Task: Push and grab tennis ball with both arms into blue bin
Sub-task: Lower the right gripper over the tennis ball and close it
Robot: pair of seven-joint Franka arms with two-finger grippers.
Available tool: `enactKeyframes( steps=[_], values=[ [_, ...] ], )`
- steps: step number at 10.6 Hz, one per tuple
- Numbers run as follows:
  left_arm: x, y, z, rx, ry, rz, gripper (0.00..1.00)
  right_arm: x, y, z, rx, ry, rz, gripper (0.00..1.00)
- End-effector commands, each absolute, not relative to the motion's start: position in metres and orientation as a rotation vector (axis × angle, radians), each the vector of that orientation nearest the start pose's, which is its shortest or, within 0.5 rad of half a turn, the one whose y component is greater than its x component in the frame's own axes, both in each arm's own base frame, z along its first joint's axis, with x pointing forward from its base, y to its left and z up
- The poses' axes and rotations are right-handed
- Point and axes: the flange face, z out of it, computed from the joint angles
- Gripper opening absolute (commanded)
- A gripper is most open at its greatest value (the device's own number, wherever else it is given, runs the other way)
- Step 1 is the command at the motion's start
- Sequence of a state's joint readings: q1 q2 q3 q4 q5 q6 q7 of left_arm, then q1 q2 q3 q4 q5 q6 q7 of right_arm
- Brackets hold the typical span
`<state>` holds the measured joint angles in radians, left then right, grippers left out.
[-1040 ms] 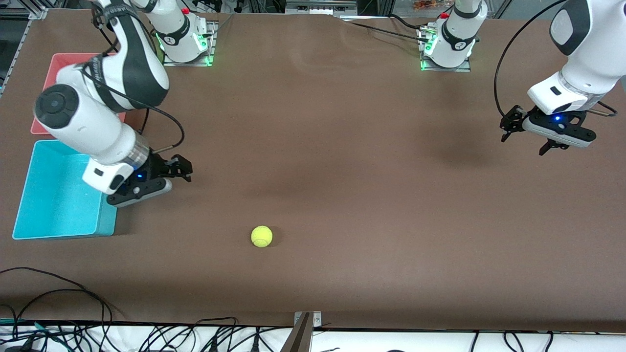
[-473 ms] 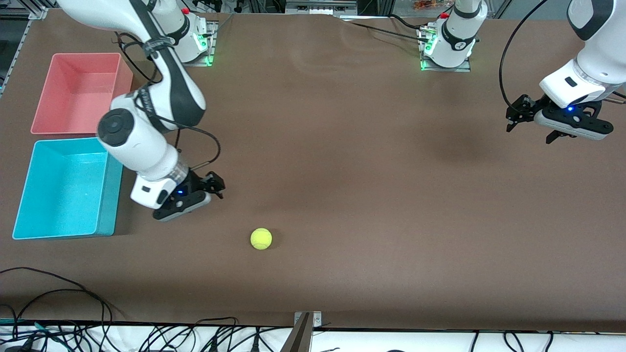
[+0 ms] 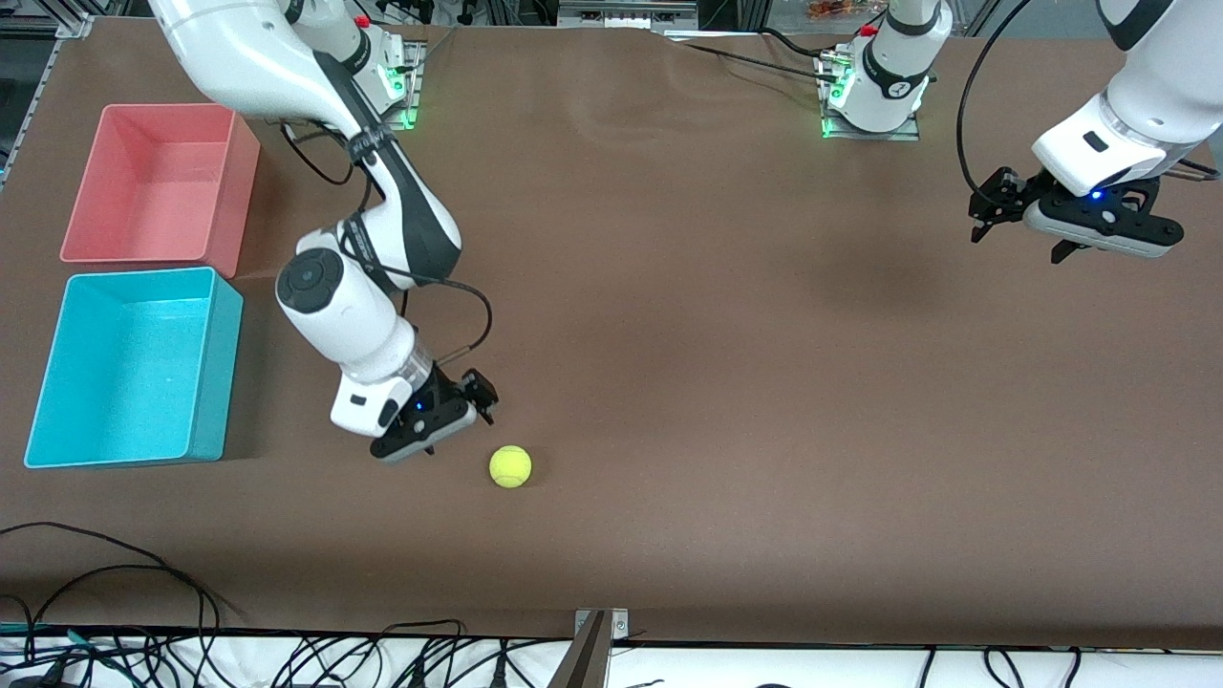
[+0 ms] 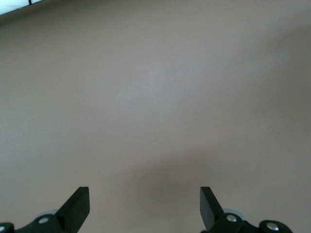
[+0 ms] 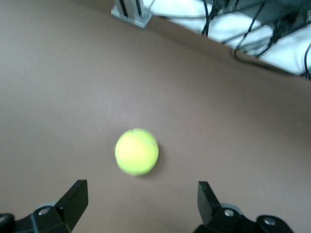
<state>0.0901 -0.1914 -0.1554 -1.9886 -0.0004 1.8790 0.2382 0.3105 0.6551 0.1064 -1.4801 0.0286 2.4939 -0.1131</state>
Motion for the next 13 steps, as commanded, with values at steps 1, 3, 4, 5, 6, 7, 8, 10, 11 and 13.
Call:
enactKeyframes(
  steps=[1, 3, 4, 5, 6, 7, 8, 10, 11, 13],
  values=[
    [0.512, -0.037, 0.580, -3.057, 0.438, -0.052, 1.00, 0.736, 0.313, 0.316, -2.821, -0.692, -0.638, 1.00],
    [0.510, -0.032, 0.587, -3.059, 0.423, -0.028, 1.00, 0.742, 0.313, 0.291, -2.805, -0.686, -0.696, 1.00],
    [0.508, -0.032, 0.588, -3.062, 0.404, -0.012, 1.00, 0.742, 0.313, 0.284, -2.807, -0.688, -0.688, 1.00],
    [0.507, -0.030, 0.594, -3.073, 0.319, -0.007, 1.00, 0.741, 0.313, 0.274, -2.812, -0.688, -0.672, 1.00],
    [0.505, -0.033, 0.600, -3.075, 0.289, 0.016, 1.00, 0.740, 0.315, 0.263, -2.813, -0.690, -0.663, 1.00],
    [0.503, -0.032, 0.604, -3.075, 0.285, 0.035, 1.00, 0.737, 0.318, 0.251, -2.816, -0.699, -0.650, 1.00],
    [0.501, -0.030, 0.606, -3.076, 0.282, 0.035, 1.00, 0.735, 0.318, 0.244, -2.822, -0.698, -0.632, 1.00],
    [0.502, -0.034, 0.606, -3.073, 0.289, 0.037, 1.00, 0.724, 0.314, 0.219, -2.843, -0.701, -0.560, 1.00],
    [0.502, -0.034, 0.606, -3.073, 0.291, 0.035, 1.00, 0.722, 0.315, 0.215, -2.847, -0.705, -0.547, 1.00],
    [0.501, -0.035, 0.607, -3.074, 0.294, 0.030, 1.00, 0.719, 0.314, 0.208, -2.851, -0.688, -0.534, 1.00]
  ],
)
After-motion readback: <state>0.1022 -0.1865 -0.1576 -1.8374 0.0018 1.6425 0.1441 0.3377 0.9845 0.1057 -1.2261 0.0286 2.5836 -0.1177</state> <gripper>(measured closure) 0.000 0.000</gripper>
